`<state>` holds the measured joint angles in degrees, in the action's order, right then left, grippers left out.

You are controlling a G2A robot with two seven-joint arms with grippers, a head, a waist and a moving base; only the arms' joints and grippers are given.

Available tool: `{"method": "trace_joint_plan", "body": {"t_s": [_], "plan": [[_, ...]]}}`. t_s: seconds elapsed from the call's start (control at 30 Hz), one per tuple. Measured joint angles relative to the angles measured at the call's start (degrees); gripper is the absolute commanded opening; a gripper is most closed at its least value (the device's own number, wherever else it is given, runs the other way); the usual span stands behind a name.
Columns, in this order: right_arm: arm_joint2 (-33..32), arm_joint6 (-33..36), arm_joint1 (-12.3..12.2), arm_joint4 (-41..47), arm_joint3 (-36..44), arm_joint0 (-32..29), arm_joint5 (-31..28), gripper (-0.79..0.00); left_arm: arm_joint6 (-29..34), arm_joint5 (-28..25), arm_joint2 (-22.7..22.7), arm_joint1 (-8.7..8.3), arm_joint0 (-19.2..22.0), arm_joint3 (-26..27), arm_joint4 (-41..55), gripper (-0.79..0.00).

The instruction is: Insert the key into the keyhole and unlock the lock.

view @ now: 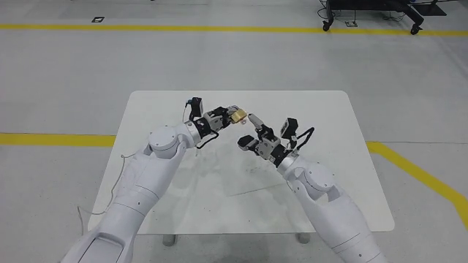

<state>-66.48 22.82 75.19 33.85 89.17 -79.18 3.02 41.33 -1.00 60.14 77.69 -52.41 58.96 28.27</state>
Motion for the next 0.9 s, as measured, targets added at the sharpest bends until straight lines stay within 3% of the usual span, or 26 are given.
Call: {"method": "trace_joint_plan", "body": {"t_s": [0.17, 0.53, 0.7, 0.9], "plan": [[-0.49, 2.9, 0.0, 2.67, -1.16, 0.67, 0.69, -0.529, 2.63, -2.37, 0.5, -0.03, -0.33, -0.37, 1.11, -0.785], [-0.02, 2.1, 0.24, 2.67, -1.19, 0.94, -0.8, -0.597, 3.39, -3.12, 0.78, -0.01, -0.42, -0.5, 0.91, -0.785], [-0.04, 2.22, 0.34, 3.82, -1.53, 1.21, -0.21, -0.776, 3.56, -3.3, 0.82, 0.0, -0.58, -0.25, 0.74, -0.785], [-0.16, 2.68, 0.44, 5.38, -2.46, 1.75, 0.73, -0.785, 3.39, -3.4, 0.73, 0.01, -0.72, 0.13, 0.02, -0.785]]}}
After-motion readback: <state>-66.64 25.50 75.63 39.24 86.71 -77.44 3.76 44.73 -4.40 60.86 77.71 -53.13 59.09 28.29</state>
